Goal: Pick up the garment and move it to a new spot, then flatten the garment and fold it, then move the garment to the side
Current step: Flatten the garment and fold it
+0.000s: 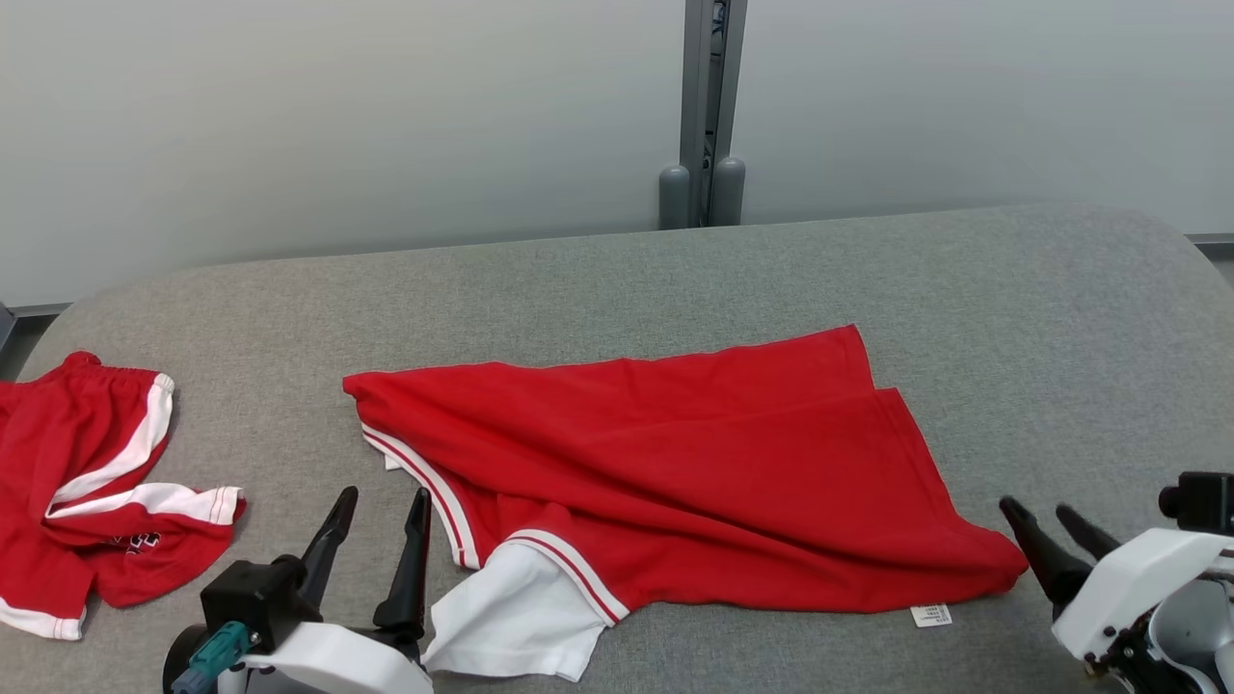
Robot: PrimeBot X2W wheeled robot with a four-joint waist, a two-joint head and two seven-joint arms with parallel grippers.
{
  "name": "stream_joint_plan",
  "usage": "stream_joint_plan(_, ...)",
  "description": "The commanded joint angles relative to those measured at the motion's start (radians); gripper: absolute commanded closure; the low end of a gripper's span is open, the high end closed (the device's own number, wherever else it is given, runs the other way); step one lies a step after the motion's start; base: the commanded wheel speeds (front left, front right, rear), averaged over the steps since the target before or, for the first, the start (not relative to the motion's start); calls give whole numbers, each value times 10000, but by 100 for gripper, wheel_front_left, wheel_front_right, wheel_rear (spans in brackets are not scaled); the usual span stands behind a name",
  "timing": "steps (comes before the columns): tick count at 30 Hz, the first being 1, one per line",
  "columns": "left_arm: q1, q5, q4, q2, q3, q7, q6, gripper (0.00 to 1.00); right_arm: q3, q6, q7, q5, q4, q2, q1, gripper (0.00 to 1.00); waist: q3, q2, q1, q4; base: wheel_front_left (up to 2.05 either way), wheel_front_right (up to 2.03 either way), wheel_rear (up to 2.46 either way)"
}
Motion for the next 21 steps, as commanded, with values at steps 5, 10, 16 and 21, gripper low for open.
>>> stream_joint_plan(5,34,27,-116,182,234,-135,135,0,-522,1,-1740,-549,-1117,368,335,0,-11,-1,0,-15,0,0,0)
stream_joint_plan(10,126,109,-314,266,480,-262,247,0,-1403,1,-3932,-1311,-1644,1050,694,0,-11,-1,0,-1,0,0,0)
stream_joint_plan(16,331,147,-537,164,803,-388,317,0,-2102,1,-5206,-2457,-2177,1840,1276,0,14,-1,0,6,0,0,0)
stream_joint_plan(21,584,696,-923,-60,1482,-455,226,0,-2261,1,-5265,-4010,-3729,2341,1674,0,96,-1,0,-119,0,0,0)
